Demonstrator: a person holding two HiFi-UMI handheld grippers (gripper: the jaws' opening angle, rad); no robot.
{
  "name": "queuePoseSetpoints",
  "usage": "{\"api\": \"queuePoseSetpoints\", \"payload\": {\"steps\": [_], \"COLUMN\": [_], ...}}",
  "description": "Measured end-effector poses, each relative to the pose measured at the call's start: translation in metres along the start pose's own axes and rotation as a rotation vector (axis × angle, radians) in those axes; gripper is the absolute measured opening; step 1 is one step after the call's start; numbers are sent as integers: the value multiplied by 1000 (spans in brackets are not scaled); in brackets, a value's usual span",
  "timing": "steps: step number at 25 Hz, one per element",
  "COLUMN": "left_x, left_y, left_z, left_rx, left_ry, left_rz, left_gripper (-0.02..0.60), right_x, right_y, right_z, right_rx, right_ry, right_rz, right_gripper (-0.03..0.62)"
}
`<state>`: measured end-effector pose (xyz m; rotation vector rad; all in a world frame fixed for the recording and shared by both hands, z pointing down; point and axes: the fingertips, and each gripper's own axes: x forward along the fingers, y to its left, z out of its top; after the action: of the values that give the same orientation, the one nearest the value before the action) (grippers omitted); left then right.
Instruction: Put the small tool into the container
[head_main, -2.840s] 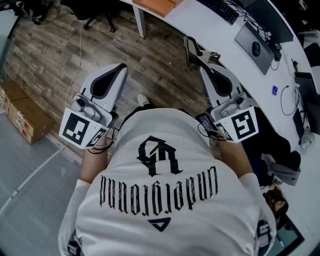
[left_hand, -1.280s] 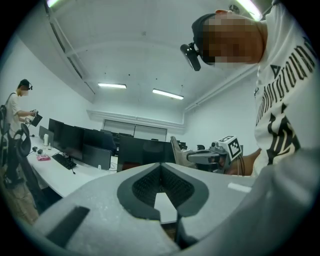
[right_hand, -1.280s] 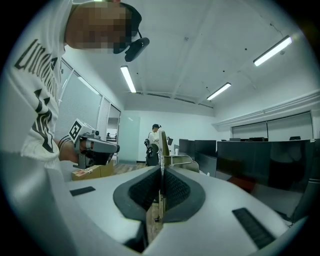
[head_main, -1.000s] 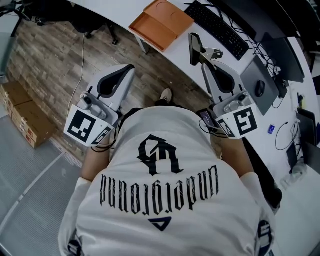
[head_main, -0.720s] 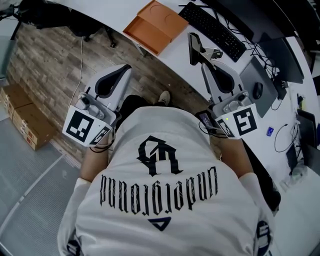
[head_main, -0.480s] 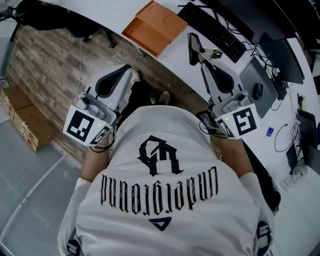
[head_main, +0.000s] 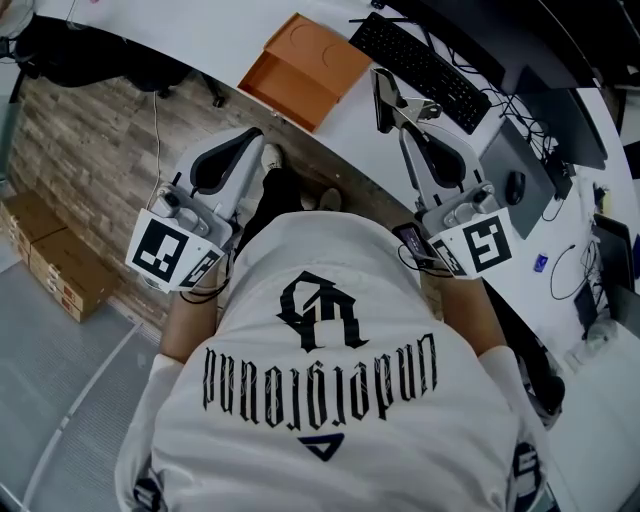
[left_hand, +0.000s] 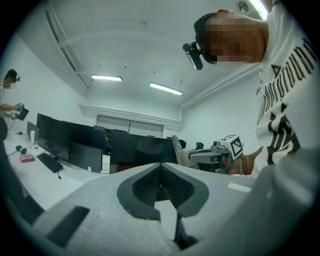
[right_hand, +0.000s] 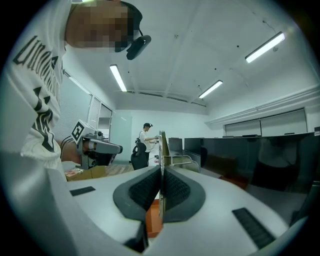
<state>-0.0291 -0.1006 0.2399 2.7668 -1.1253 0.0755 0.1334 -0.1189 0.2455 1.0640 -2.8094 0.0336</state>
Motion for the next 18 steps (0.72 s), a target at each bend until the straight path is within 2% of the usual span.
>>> {"api": "queuePoseSetpoints", "payload": {"steps": [18], "left_x": [38], "left_y": [133], "left_z": [4], "left_rx": [-30], "left_ry": [56], "left_rz": [-73], "left_gripper": [15], "right_x": [140], "right_y": [-25], "right_z": [-1], "right_rx": [26], "right_ry": [62], "right_rz": [16], "right_gripper": [15]}}
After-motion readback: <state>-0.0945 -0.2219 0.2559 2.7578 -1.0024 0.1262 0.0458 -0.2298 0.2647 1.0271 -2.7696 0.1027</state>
